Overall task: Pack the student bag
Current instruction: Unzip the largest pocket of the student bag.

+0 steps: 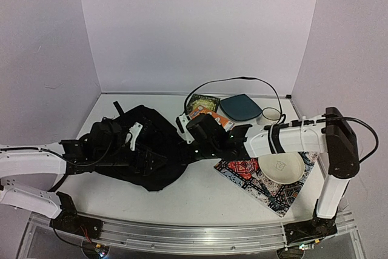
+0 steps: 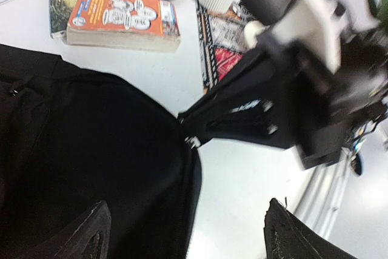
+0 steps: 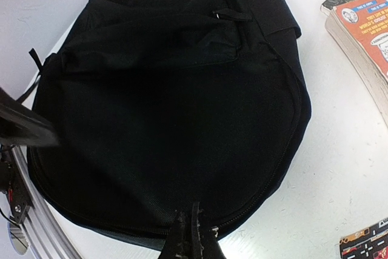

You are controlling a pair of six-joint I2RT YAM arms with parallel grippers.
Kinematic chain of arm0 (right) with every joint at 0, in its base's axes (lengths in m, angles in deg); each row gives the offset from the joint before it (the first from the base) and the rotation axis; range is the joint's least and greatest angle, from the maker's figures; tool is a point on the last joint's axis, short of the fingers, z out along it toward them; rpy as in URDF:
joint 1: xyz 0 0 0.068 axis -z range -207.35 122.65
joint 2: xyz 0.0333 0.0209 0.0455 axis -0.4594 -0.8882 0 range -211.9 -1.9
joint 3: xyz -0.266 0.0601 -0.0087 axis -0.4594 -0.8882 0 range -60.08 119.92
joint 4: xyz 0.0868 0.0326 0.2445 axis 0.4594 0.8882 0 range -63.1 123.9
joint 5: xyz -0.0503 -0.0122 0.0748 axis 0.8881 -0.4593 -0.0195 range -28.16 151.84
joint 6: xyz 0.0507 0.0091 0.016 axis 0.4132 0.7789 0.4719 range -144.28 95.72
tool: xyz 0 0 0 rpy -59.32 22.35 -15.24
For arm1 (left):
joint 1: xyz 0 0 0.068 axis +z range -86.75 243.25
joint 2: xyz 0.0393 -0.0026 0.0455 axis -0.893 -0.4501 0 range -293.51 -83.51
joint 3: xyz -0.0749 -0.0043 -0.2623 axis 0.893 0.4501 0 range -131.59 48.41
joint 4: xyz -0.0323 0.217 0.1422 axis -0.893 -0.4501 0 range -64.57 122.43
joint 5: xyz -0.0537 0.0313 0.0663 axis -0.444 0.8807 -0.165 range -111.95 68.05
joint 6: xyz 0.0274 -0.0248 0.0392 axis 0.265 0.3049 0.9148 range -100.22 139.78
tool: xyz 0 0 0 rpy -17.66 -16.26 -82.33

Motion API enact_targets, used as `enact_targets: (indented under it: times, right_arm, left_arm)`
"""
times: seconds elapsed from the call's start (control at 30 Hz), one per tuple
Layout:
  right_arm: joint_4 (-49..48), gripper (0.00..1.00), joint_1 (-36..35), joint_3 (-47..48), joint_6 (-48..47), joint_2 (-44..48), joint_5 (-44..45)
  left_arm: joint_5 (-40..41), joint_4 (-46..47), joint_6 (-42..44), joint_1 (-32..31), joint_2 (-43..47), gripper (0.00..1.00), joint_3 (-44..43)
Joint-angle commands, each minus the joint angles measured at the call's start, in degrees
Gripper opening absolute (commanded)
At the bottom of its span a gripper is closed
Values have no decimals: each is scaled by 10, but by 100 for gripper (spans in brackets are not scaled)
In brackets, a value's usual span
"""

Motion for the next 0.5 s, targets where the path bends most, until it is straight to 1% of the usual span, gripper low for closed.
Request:
enact_targets:
  times: [0.0, 0.17, 0.3, 0.47]
  right_arm:
    - [-13, 0, -1, -4, 12, 35, 3]
    - [-13, 0, 0, -7, 17, 40, 1]
    - [-13, 0, 0, -8, 20, 44, 2]
    - [-14, 0, 0, -8, 23, 47, 2]
  left_arm:
    - [15, 89, 73, -5, -45, 87, 1]
    - [-3, 89, 110, -18, -116, 82, -37]
    - [2, 90, 132, -33, -165, 76, -59]
    - [12, 99, 149, -35, -205, 63, -71]
